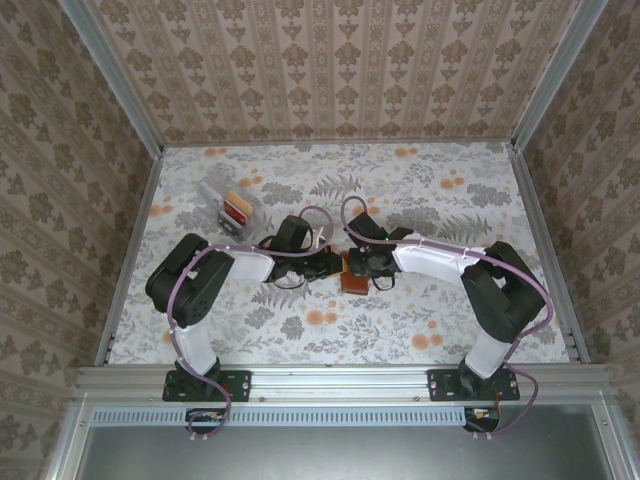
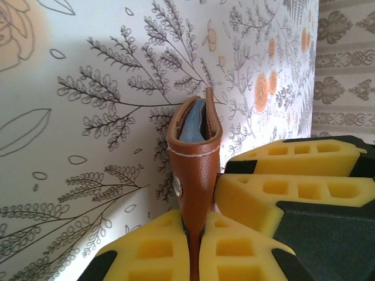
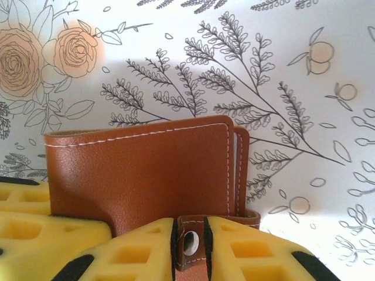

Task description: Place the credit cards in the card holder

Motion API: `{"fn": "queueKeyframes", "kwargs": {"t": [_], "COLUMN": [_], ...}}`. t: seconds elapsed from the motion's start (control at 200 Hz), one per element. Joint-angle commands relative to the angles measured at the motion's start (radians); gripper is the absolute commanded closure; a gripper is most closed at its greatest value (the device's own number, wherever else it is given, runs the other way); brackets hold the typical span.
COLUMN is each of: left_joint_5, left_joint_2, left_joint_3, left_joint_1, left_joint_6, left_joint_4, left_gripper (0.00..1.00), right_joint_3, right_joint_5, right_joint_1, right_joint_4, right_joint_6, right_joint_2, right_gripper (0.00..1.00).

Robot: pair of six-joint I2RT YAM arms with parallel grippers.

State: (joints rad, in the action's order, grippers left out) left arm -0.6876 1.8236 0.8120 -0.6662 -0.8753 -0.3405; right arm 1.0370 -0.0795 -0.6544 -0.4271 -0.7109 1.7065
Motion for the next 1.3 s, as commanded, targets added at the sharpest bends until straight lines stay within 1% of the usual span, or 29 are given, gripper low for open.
{"fn": "queueKeyframes", "kwargs": {"t": [0.0,0.19,0.335,0.5,0.58,0.85,1.005,1.09,1.165,1.295], "left_joint_5": [-0.029,-0.027,-0.032,-0.024,-0.014,0.013,0.009,0.011,0.009,0.002], "left_joint_2": [-0.042,-0.038,-0.038,-0.036,-0.035,-0.026,-0.023,-0.024,-0.024,-0.026], "left_joint_3": [-0.030,-0.028,-0.027,-0.025,-0.024,-0.014,-0.009,-0.009,-0.008,-0.007], "left_joint_1": [0.017,0.019,0.019,0.019,0.019,0.019,0.019,0.019,0.018,0.017], "left_joint_6": [0.007,0.009,0.010,0.010,0.010,0.019,0.023,0.027,0.032,0.046], "left_joint_4": [0.031,0.032,0.033,0.041,0.052,0.099,0.106,0.109,0.113,0.124], "left_gripper": [1.00,1.00,1.00,1.00,0.97,0.96,0.95,0.95,0.95,0.95], "right_joint_3": [-0.039,-0.051,-0.060,-0.058,-0.069,-0.106,-0.101,-0.095,-0.076,-0.050], "right_joint_5": [-0.158,-0.152,-0.139,-0.101,-0.100,-0.214,-0.287,-0.309,-0.287,-0.175], "right_joint_1": [0.041,0.041,0.041,0.034,0.021,-0.034,-0.076,-0.076,-0.074,-0.058], "right_joint_4": [-0.150,-0.156,-0.144,-0.139,-0.137,-0.177,-0.180,-0.185,-0.183,-0.144], "right_joint_6": [-0.001,0.002,0.005,0.042,0.072,0.125,0.155,0.149,0.142,0.136], "right_joint_2": [-0.030,-0.034,-0.034,-0.012,-0.010,-0.012,0.011,0.000,-0.028,-0.105], "right_gripper": [0.78,0.78,0.76,0.74,0.74,0.71,0.71,0.72,0.73,0.73]}}
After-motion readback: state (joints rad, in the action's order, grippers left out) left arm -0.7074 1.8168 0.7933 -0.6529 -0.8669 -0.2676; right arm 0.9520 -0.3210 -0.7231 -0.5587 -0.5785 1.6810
